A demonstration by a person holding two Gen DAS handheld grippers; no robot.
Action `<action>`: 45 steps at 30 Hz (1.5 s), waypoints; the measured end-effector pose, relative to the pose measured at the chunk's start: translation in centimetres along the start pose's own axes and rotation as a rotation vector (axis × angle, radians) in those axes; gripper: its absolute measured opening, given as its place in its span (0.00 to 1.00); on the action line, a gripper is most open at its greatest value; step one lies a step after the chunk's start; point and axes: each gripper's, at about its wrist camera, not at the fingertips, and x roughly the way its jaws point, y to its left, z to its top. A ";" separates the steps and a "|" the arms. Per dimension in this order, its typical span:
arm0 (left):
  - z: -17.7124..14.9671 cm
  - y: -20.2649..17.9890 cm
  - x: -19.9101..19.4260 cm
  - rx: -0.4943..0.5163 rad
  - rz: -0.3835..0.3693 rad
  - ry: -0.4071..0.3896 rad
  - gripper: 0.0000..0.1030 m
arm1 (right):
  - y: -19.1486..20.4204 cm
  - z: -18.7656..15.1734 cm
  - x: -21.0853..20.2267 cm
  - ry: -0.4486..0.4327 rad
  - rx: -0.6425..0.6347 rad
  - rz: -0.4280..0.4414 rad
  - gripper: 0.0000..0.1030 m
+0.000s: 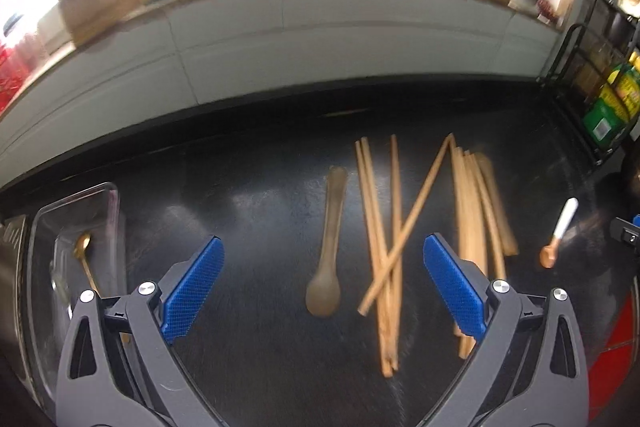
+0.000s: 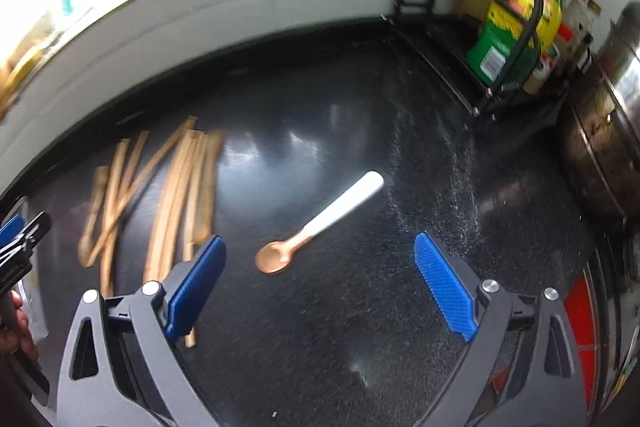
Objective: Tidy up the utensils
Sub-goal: 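Grasp the wooden spoon with the left tool while the right tool grasps the white-handled copper spoon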
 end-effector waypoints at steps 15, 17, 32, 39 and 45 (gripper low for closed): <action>-0.3 0.8 10.1 0.110 -0.019 0.076 0.87 | -0.7 0.3 10.6 0.188 0.136 -0.149 0.90; -0.7 0.7 10.2 0.111 -0.028 0.052 0.86 | -0.5 0.2 10.8 0.176 0.147 -0.142 0.90; -1.6 -1.2 8.6 0.111 -0.033 0.037 0.11 | 1.3 2.4 11.0 0.173 0.122 -0.012 0.17; -0.5 -0.1 6.4 0.044 -0.027 0.051 0.11 | 3.2 2.3 9.1 0.155 0.054 0.035 0.13; -0.5 0.5 1.8 -0.010 0.005 0.017 0.11 | 3.7 2.4 5.0 0.073 -0.014 0.098 0.13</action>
